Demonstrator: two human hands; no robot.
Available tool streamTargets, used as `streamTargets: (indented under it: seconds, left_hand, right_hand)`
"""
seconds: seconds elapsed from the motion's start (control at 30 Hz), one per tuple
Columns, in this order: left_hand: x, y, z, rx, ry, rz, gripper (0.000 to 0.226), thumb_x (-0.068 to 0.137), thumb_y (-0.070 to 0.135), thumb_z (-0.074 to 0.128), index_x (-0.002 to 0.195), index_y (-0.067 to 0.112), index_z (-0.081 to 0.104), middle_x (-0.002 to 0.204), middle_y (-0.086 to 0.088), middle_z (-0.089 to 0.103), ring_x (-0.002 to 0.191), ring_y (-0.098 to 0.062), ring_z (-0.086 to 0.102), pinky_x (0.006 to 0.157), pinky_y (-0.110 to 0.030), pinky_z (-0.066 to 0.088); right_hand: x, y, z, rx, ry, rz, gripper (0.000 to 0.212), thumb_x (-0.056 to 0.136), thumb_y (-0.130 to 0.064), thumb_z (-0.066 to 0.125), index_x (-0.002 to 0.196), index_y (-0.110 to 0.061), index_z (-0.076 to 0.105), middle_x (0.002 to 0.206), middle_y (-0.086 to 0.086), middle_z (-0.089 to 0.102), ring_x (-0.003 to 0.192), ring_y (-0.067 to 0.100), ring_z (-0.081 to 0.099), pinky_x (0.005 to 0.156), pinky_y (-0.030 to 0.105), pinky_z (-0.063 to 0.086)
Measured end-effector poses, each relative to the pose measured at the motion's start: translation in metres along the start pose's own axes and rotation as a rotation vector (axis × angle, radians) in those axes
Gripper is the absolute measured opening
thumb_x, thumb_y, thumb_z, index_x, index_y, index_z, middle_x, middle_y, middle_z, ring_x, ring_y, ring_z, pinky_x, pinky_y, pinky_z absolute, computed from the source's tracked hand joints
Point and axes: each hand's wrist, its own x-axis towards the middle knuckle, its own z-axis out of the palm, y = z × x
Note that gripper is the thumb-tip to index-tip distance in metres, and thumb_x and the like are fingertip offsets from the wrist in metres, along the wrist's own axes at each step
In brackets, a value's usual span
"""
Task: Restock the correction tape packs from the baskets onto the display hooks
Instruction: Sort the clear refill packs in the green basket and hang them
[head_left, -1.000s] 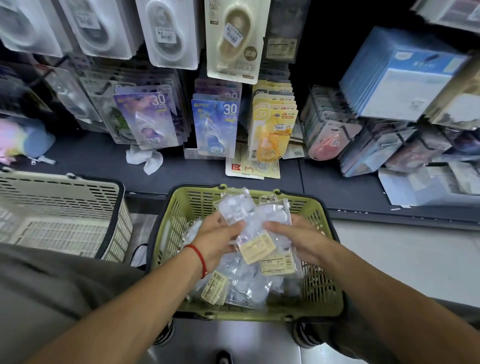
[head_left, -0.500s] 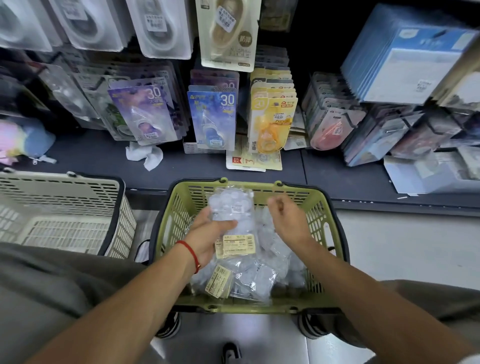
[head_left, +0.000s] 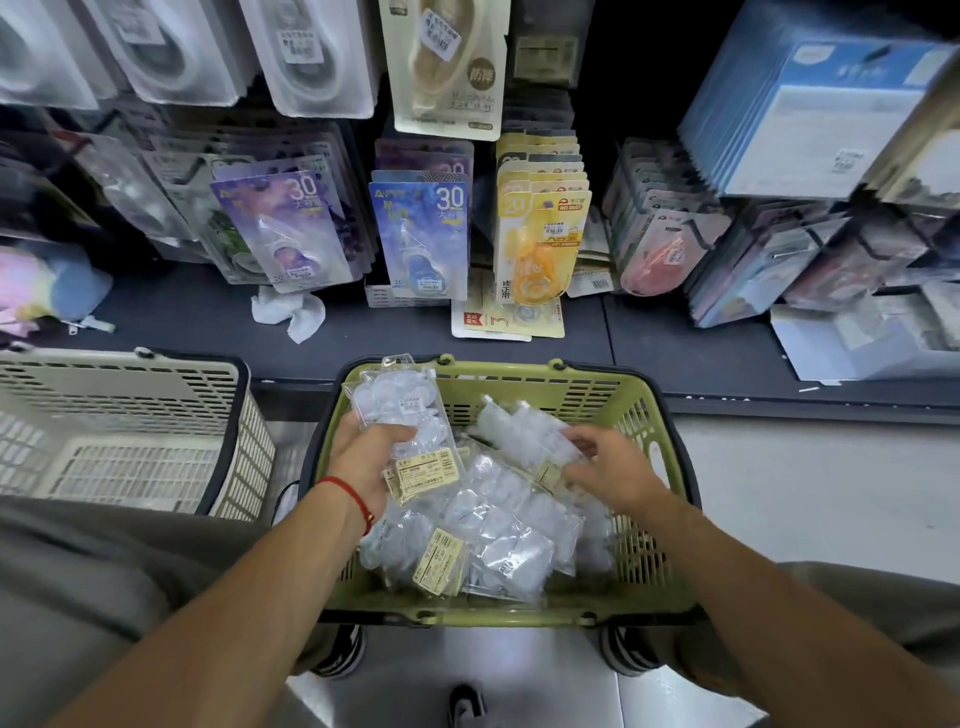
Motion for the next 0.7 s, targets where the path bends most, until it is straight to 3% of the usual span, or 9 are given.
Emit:
streamTargets:
  seconds: [0.07, 0.2, 0.27, 0.37, 0.47, 0.53, 0.6, 0.7]
  left_hand:
    - [0.000, -0.002, 0.002, 0.014, 0.017, 0.015, 0.045, 0.085, -0.007, 0.070, 0.116, 0.025, 0.063, 0.108, -0.010, 0.073, 0.084, -0.033, 0.074, 0.050, -0.037, 0.058]
    - [-0.004, -0.014, 0.013, 0.076, 0.037, -0.002, 0.039, 0.091, -0.002, 0.066, 0.117, 0.025, 0.057, 0.105, -0.013, 0.068, 0.058, -0.028, 0.075, 0.045, -0.034, 0.056]
    - [-0.006, -0.019, 0.017, 0.038, 0.051, -0.043, 0.041, 0.093, 0.000, 0.065, 0.125, 0.023, 0.054, 0.102, -0.015, 0.066, 0.048, -0.025, 0.073, 0.045, -0.036, 0.057]
    - [-0.007, -0.022, 0.017, -0.041, 0.112, -0.048, 0.047, 0.094, 0.003, 0.064, 0.132, 0.024, 0.050, 0.099, -0.014, 0.066, 0.049, -0.026, 0.073, 0.045, -0.035, 0.057]
    - [-0.008, -0.022, 0.012, -0.043, 0.157, 0.012, 0.043, 0.093, 0.003, 0.065, 0.126, 0.025, 0.052, 0.097, -0.012, 0.065, 0.044, -0.022, 0.070, 0.042, -0.033, 0.054]
    - [-0.009, -0.021, 0.013, -0.050, 0.117, 0.003, 0.043, 0.094, 0.001, 0.064, 0.128, 0.024, 0.051, 0.102, -0.011, 0.065, 0.052, -0.024, 0.072, 0.043, -0.030, 0.053]
    - [-0.012, -0.021, 0.018, -0.067, 0.007, -0.048, 0.047, 0.098, 0.004, 0.063, 0.139, 0.023, 0.046, 0.114, -0.011, 0.065, 0.076, -0.029, 0.072, 0.049, -0.033, 0.056]
    - [-0.022, -0.019, 0.028, -0.118, -0.171, -0.093, 0.042, 0.106, 0.029, 0.061, 0.144, 0.028, 0.042, 0.132, -0.012, 0.068, 0.106, -0.036, 0.073, 0.078, -0.048, 0.063]
  right_hand:
    - [-0.004, -0.007, -0.021, 0.324, -0.008, 0.088, 0.033, 0.089, 0.001, 0.071, 0.096, -0.030, 0.080, 0.094, -0.005, 0.081, 0.096, 0.021, 0.077, 0.073, 0.027, 0.063]
    - [-0.004, -0.018, -0.030, 0.701, -0.145, 0.151, 0.022, 0.097, 0.000, 0.062, 0.103, -0.011, 0.080, 0.107, 0.018, 0.079, 0.093, 0.030, 0.078, 0.070, 0.038, 0.064]
    - [-0.005, -0.024, -0.021, 0.775, -0.183, 0.156, 0.021, 0.098, 0.001, 0.060, 0.109, -0.005, 0.076, 0.111, 0.020, 0.077, 0.096, 0.032, 0.077, 0.076, 0.044, 0.065]
    - [-0.007, -0.028, -0.014, 0.820, -0.127, 0.176, 0.020, 0.100, 0.001, 0.058, 0.115, 0.003, 0.070, 0.113, 0.021, 0.077, 0.100, 0.034, 0.076, 0.083, 0.047, 0.065]
    - [-0.008, -0.027, -0.016, 0.913, -0.024, 0.226, 0.011, 0.099, 0.001, 0.059, 0.101, 0.007, 0.069, 0.121, 0.026, 0.073, 0.109, 0.039, 0.073, 0.084, 0.045, 0.063]
    - [-0.009, -0.028, -0.016, 0.991, -0.028, 0.226, 0.016, 0.100, 0.001, 0.057, 0.093, 0.000, 0.071, 0.122, 0.027, 0.072, 0.117, 0.043, 0.070, 0.090, 0.047, 0.062]
    - [-0.012, -0.033, -0.013, 0.973, -0.129, 0.170, 0.021, 0.100, 0.002, 0.056, 0.108, -0.003, 0.075, 0.123, 0.022, 0.074, 0.120, 0.042, 0.068, 0.093, 0.050, 0.062]
    - [-0.015, -0.044, -0.001, 0.774, -0.292, 0.064, 0.035, 0.098, 0.005, 0.059, 0.125, -0.013, 0.074, 0.124, 0.014, 0.076, 0.117, 0.034, 0.072, 0.098, 0.049, 0.060]
